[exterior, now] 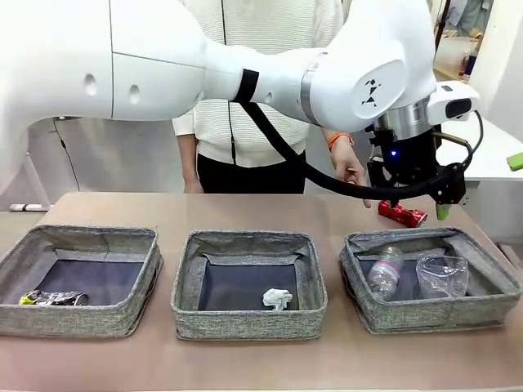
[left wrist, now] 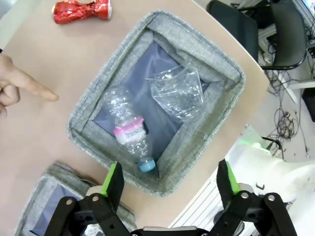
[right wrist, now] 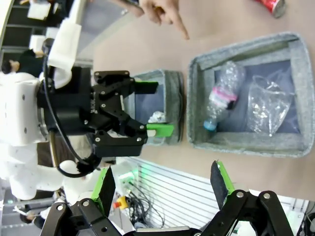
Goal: Sort the waste into the appropriate baskets.
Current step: Place the picked waste into the Fabric basket indicated by the person.
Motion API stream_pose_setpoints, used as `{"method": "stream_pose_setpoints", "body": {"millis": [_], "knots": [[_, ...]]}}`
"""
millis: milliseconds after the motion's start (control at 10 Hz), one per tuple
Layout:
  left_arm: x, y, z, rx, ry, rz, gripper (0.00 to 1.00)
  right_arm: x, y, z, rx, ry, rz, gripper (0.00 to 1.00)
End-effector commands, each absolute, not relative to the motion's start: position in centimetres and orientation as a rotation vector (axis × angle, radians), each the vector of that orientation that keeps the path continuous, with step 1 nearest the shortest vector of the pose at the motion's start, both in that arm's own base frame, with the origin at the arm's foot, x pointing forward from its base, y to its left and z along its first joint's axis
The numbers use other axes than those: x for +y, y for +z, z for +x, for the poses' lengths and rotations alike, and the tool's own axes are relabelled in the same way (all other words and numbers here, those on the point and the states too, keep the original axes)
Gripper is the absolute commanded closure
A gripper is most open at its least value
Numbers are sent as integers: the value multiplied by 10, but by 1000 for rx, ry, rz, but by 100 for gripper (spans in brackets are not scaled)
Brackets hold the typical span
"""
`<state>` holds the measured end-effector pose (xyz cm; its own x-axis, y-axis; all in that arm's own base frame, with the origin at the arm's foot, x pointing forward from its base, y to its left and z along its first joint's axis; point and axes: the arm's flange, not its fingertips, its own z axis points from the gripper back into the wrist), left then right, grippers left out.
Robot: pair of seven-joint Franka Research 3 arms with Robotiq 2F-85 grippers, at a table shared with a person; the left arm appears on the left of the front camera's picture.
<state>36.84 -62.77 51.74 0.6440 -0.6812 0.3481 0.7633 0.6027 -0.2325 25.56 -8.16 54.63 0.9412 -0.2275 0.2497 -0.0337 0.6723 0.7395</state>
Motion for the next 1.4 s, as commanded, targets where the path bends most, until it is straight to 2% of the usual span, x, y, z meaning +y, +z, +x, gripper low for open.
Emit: {"method": "stream_pose_setpoints", "body": {"millis": [0, 300, 600, 700, 900, 1100, 1200, 1300], "knots": [[-622, 528, 367, -255, -810, -386, 0, -80, 550, 257, -350, -126, 835, 0], [-595, 551, 362, -243, -801, -381, 0, -82, 546, 256, -337, -111, 830, 0], [-465, 608, 342, -206, -667, -341, 0, -69, 544, 285, -243, -21, 821, 0], [-399, 624, 329, -153, -618, -417, 0, -62, 549, 303, -209, 25, 812, 0], [-293, 638, 303, -153, -495, -552, 0, -45, 558, 337, -147, 110, 813, 0], [-214, 621, 290, -118, -341, -654, 0, -19, 563, 373, -59, 193, 888, 0], [-185, 609, 284, -105, -324, -771, 0, -5, 564, 386, -8, 210, 901, 0], [-155, 592, 281, -57, -200, -836, 0, 9, 564, 395, 40, 177, 911, 0]]}}
